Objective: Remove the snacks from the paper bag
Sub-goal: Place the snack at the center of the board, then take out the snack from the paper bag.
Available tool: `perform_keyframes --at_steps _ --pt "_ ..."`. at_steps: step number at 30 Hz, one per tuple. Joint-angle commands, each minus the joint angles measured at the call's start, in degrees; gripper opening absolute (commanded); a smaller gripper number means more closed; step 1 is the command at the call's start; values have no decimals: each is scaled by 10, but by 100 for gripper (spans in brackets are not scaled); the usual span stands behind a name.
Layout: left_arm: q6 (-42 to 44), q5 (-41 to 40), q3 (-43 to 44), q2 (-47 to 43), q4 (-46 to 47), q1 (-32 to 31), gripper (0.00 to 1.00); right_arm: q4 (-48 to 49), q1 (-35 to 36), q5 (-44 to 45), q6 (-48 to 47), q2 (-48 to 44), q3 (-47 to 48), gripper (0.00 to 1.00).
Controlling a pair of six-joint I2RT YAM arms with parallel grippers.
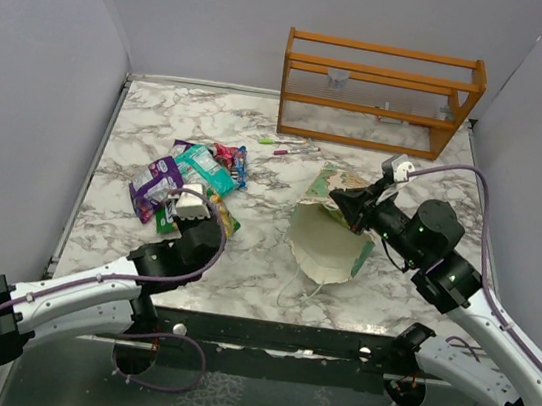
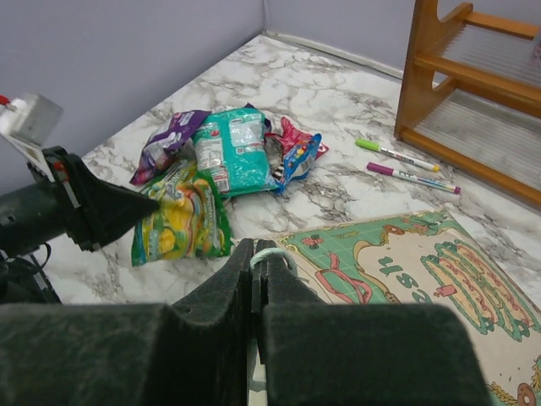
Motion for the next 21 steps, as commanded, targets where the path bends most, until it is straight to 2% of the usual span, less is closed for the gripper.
perform_keyframes --at_steps 1,3,5,8,13,19,21 --pt "-196 -35 21 33 -149 4 39 9 1 -2 9 -19 -6 2" --pt "-211 -47 36 33 -186 5 63 9 1 0 7 -19 -5 2" --pt "-209 -59 56 22 -209 5 77 9 1 1 6 -17 -2 2" --pt "-166 -68 93 -13 -208 5 82 10 1 0 4 -12 2 2" --pt "-56 -33 108 -84 -106 5 88 14 1 -3 3 -6 1 2" --pt "58 112 55 -135 37 5 92 13 1 -6 4 -6 0 2" --pt "92 199 48 -133 88 5 93 11 1 -5 3 -6 3 2"
